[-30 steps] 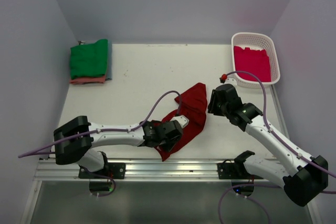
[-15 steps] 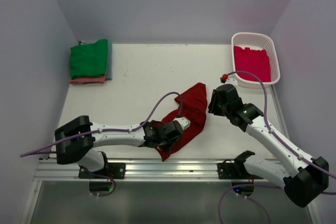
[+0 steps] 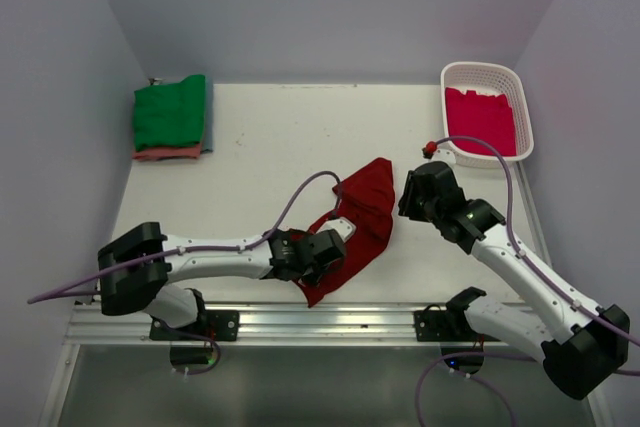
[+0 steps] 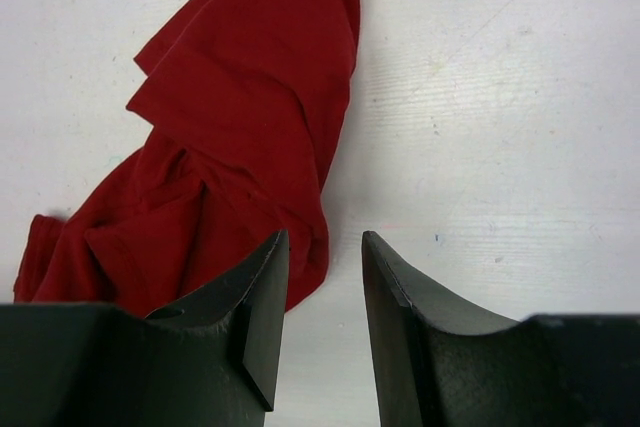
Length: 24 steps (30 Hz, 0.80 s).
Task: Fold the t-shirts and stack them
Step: Flatten the tshirt out
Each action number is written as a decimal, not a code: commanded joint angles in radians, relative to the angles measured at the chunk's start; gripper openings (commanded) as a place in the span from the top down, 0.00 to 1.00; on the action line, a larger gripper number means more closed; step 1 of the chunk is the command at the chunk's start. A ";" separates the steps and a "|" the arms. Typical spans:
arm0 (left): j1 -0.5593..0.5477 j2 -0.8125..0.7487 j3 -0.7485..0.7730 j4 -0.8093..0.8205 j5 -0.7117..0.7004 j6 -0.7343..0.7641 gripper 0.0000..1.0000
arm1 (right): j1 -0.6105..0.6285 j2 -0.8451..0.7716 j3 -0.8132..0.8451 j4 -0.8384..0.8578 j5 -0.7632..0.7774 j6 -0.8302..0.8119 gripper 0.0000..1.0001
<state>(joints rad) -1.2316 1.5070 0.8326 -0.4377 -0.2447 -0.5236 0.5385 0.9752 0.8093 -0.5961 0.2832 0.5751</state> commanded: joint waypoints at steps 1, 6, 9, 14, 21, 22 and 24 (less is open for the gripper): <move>-0.003 -0.143 0.120 -0.145 -0.195 -0.042 1.00 | 0.006 -0.017 -0.004 0.001 0.036 -0.009 0.61; 0.003 -0.214 0.259 -0.324 -0.413 -0.032 1.00 | 0.008 0.005 -0.009 0.027 0.017 -0.017 0.60; 0.038 -0.220 0.327 -0.384 -0.487 0.025 1.00 | 0.008 0.034 -0.002 0.059 0.016 -0.018 0.59; 0.096 -0.228 0.414 -0.392 -0.531 0.099 1.00 | 0.008 0.135 0.040 0.116 0.011 -0.027 0.48; 0.150 -0.209 0.603 -0.417 -0.577 0.224 1.00 | 0.008 0.397 0.192 0.234 -0.064 -0.037 0.40; 0.155 -0.205 0.623 -0.421 -0.581 0.238 1.00 | 0.006 0.428 0.220 0.233 -0.085 -0.037 0.40; 0.167 -0.186 0.684 -0.426 -0.591 0.275 1.00 | 0.006 0.512 0.292 0.254 -0.122 -0.032 0.40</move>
<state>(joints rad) -1.0847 1.3056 1.4155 -0.8513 -0.7689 -0.3420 0.5385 1.4086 0.9928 -0.4412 0.2199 0.5529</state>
